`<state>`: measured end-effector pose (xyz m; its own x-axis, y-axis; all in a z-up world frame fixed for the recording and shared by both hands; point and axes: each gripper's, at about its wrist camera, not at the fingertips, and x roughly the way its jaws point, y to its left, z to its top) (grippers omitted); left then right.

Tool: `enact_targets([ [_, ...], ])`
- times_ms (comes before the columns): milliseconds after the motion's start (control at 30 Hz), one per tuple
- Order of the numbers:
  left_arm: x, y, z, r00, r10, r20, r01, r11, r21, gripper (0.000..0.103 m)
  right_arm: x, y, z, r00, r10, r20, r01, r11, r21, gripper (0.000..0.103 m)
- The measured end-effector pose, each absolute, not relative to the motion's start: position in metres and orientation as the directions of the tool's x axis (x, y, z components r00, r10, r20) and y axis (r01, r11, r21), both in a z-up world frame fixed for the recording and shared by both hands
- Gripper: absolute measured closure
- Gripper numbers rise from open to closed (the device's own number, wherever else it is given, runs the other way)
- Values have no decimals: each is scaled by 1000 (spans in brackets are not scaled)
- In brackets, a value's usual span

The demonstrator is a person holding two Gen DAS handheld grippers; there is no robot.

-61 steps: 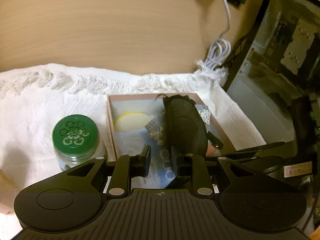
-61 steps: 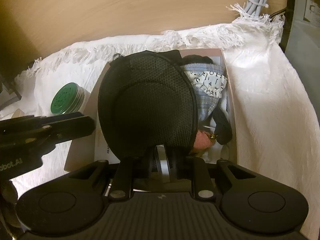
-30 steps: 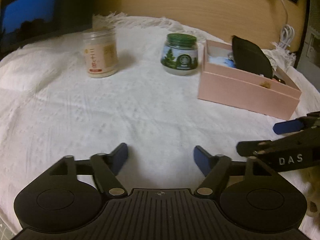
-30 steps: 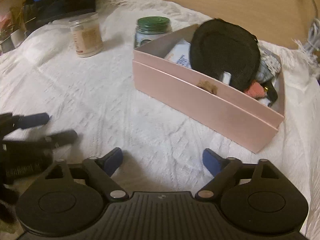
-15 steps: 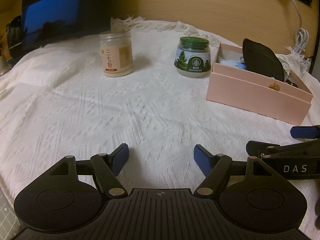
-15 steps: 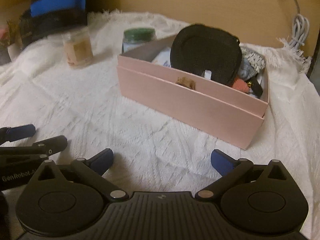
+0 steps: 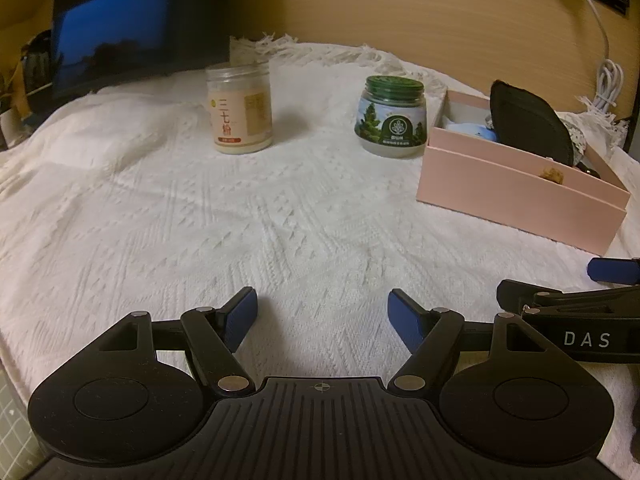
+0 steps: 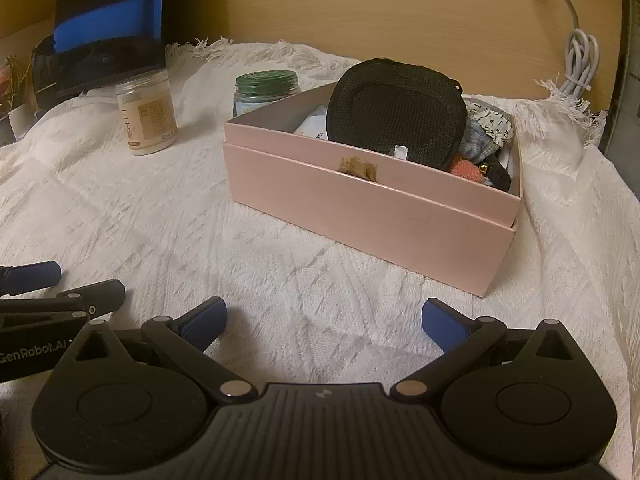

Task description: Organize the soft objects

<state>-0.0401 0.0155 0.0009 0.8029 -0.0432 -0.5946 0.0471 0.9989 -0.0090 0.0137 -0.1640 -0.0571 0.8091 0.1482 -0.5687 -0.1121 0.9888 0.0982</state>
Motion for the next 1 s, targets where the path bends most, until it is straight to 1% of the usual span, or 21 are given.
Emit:
enact_targets([
  [1000,-39,17,0,803,-46,-594,50,999,-9,25,14,-164,-57,810,149,-568,-112,989,99,0],
])
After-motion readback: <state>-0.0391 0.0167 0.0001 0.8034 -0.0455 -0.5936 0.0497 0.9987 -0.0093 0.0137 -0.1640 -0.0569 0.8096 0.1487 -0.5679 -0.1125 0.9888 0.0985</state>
